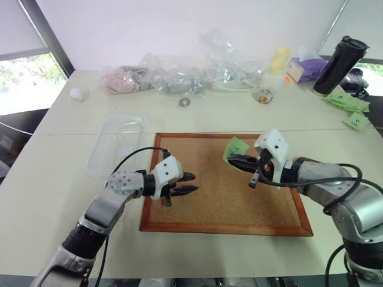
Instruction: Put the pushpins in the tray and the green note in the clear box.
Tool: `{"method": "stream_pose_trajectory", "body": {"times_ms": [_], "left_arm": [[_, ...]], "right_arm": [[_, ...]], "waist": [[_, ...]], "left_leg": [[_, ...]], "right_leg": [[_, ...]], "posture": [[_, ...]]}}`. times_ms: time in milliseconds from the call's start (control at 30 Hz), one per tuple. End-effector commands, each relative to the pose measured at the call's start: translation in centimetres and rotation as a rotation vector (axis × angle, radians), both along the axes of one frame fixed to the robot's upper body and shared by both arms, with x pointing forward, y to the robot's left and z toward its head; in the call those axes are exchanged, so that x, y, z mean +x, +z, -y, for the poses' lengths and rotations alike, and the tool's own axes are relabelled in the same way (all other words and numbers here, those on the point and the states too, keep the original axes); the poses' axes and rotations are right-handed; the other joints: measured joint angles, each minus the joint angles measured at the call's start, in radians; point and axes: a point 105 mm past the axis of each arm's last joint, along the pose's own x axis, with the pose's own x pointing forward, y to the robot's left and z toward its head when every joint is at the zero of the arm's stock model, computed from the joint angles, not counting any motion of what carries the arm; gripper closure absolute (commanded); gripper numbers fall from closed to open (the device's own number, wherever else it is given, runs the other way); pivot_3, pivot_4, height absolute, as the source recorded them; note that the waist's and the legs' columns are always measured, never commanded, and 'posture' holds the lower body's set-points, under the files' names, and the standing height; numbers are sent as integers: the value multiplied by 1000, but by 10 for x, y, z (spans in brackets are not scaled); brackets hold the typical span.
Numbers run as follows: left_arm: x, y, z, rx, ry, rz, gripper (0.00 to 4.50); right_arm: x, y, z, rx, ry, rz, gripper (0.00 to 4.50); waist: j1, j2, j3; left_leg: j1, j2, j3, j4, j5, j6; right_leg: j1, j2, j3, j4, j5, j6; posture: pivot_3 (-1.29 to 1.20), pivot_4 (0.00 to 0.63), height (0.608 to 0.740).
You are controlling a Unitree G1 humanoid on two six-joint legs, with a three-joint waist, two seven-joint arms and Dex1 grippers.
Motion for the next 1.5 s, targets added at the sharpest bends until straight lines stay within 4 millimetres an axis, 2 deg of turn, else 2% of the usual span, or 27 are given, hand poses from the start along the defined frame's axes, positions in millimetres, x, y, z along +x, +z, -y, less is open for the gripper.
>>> {"method": "stream_pose_trajectory", "body": {"times_ms": [33, 100, 133, 233, 367, 533, 833, 933, 1167, 1200, 1433, 1500], "left_arm": [[11, 43, 0, -159, -15, -35, 1024], [15, 53, 1, -192, -20, -55, 179], [15, 57, 2, -205, -25, -63, 44], [19, 75, 10, -305, -33, -117, 44], [25, 84, 19, -381, -18, -182, 44], [25, 75, 30, -401, -9, -287, 44], [19, 59, 44, -387, -15, -365, 44], [14, 57, 48, -386, -28, -385, 893], [14, 54, 52, -386, -22, -400, 4285], [14, 54, 52, -386, -19, -398, 4435], [13, 47, 49, -321, -9, -327, 4435], [17, 34, 43, -261, 21, -282, 4435]], "right_arm": [[-12, 12, -6, -83, 129, 65, 4500], [-15, 11, -6, -103, 159, 62, 4500], [-16, 10, -7, -113, 174, 62, 4500], [-20, 9, -9, -158, 233, 78, 4500], [-23, 8, -12, -215, 300, 113, 4500], [-24, 12, -18, -256, 358, 156, 4500], [-25, 19, -24, -275, 399, 197, 4500], [-26, 20, -25, -280, 403, 204, 4500], [-29, 19, -27, -279, 410, 203, 4500], [-29, 19, -28, -277, 410, 204, 4500], [-26, 26, -27, -266, 379, 222, 4500], [-21, 35, -25, -246, 338, 243, 4500]], "waist": [[0, -2, 2], [-2, -4, 3], [-3, -4, 3], [-4, -5, 4], [-2, -8, 7], [-1, -9, 7], [0, -9, 7], [0, -9, 7], [0, -9, 7], [0, -9, 7], [0, -9, 7], [0, -9, 7]], "left_leg": [[0, 0, 0, 1, 0, 0], [0, 0, 0, 1, 0, 0], [0, 0, 0, 1, 0, 0], [0, 0, 0, 0, 0, 0], [0, 0, 0, 1, 0, 0], [0, 0, 0, 2, 0, 0], [0, 0, 0, 2, 0, -1], [0, 0, 0, 2, 0, -1], [0, 0, 0, 2, 0, -1], [0, 0, 0, 2, 0, -1], [0, 0, 0, 2, 0, -1], [0, 0, 0, 2, 1, -1]], "right_leg": [[0, 0, 0, 0, 0, 0], [0, 0, -1, 0, 0, 0], [0, 0, -1, 0, 0, 0], [0, 1, -1, 1, 0, 0], [0, 1, -2, 1, 0, 0], [0, 1, -2, 1, 0, 0], [0, 0, -2, 1, 0, 0], [-1, 0, -2, 1, 0, 0], [0, 0, -2, 1, 0, 0], [0, 0, -2, 1, 0, 0], [-1, 0, -2, 1, 0, 0], [-1, 0, -2, 1, 0, 0]], "posture": [[0, 150, 740], [0, 150, 740], [0, 150, 740], [0, 150, 740], [0, 150, 740], [0, 150, 740], [0, 150, 740], [0, 150, 740], [0, 150, 740], [0, 150, 740], [0, 150, 740], [0, 150, 740]]}}
